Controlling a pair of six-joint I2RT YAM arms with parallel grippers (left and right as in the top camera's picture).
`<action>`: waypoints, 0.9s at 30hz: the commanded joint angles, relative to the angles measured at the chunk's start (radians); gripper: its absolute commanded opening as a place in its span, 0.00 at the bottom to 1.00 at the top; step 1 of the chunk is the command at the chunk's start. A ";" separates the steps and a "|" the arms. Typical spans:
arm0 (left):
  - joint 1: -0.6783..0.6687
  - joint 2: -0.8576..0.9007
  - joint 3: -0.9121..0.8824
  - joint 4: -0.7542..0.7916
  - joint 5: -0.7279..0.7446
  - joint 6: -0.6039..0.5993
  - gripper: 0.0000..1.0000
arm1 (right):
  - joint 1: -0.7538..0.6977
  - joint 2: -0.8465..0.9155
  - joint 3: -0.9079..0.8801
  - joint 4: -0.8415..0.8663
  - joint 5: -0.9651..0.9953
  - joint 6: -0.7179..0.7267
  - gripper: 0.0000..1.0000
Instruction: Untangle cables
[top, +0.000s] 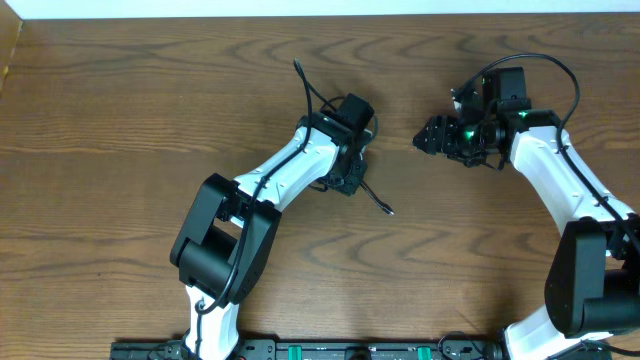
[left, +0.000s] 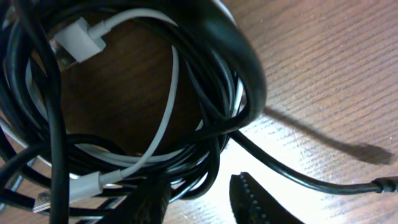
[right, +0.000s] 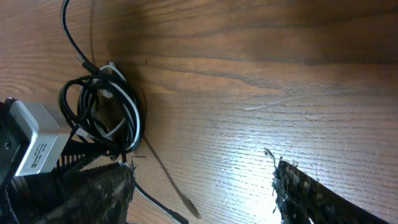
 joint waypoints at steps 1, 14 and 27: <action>-0.001 0.037 -0.023 0.006 -0.033 0.009 0.32 | 0.003 0.002 0.019 -0.002 0.005 -0.012 0.71; 0.003 0.075 -0.013 0.008 -0.032 -0.023 0.07 | 0.005 0.002 0.019 -0.013 0.004 -0.012 0.72; 0.131 -0.275 0.094 -0.141 0.387 -0.117 0.08 | 0.062 0.002 0.019 0.019 -0.167 -0.106 0.73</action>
